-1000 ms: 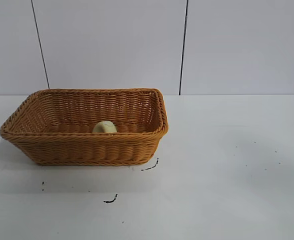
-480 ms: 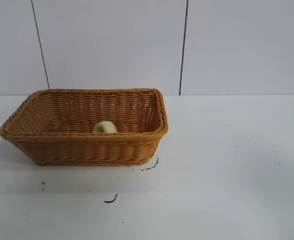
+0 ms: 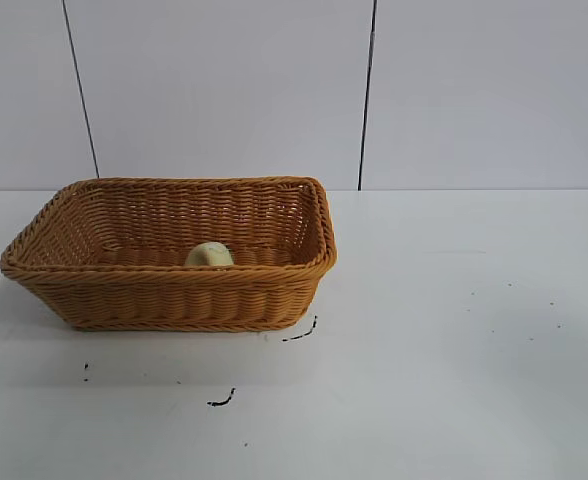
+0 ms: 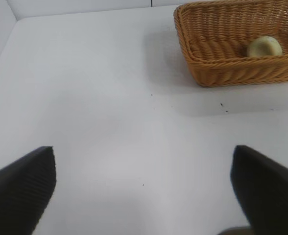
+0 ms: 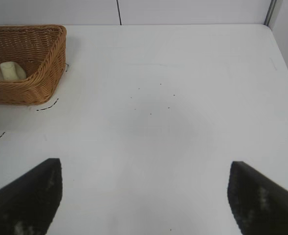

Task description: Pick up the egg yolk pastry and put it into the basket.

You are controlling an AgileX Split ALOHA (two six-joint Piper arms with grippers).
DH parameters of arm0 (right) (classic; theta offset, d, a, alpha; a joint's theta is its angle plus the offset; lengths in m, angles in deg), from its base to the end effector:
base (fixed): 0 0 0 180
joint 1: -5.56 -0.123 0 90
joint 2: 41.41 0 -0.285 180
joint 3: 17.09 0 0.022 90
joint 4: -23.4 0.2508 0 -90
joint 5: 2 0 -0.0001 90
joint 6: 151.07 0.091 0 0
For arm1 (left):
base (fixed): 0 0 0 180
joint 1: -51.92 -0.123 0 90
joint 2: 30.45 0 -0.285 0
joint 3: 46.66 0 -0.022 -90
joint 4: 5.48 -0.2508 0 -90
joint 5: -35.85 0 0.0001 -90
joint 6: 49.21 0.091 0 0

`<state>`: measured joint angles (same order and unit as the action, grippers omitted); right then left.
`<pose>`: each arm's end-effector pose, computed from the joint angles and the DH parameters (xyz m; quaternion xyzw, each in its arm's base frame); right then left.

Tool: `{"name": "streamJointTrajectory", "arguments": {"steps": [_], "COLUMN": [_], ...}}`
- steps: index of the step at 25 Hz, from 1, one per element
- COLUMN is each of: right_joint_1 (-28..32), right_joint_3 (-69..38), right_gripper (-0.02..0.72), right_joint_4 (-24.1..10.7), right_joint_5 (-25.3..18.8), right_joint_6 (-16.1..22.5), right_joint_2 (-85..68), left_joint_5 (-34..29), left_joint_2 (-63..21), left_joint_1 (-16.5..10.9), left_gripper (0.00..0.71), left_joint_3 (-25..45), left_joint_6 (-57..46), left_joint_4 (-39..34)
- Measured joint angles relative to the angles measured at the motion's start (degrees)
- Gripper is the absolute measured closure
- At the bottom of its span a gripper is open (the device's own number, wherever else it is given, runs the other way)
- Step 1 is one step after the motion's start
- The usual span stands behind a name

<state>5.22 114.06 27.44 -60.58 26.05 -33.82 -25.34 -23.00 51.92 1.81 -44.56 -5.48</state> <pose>-0.0034 0.0055 0.2792 -0.0243 0.8426 0.0233 0.5375 -0.0062 0.0000 0.2772 0.0346 0.8524 0.0212 0.5213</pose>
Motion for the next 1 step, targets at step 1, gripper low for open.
{"name": "streamJointTrajectory", "arguments": {"steps": [1], "right_joint_1": [0.0], "right_joint_3": [0.0], "right_gripper": [0.048], "right_joint_4": [0.0], "right_joint_5": [0.0], "right_joint_6": [0.0], "right_joint_2": [0.0], "left_joint_5": [0.0], "left_joint_2": [0.0], "left_joint_1": [0.0], "left_gripper": [0.014], "left_joint_3": [0.0], "left_joint_6": [0.0], "left_joint_4": [0.0]}}
